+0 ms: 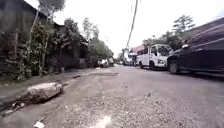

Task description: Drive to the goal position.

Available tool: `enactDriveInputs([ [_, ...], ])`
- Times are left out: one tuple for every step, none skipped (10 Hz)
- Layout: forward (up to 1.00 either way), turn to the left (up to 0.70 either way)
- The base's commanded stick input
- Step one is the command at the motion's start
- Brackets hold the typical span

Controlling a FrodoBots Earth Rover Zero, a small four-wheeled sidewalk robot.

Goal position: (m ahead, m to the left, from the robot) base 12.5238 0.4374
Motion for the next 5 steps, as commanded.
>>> enactDriveInputs([
  [1.0, -0.27],
  [1.0, -0.02],
  [1.0, 0.0],
  [1.0, 0.0],
  [1.0, 0.0],
])
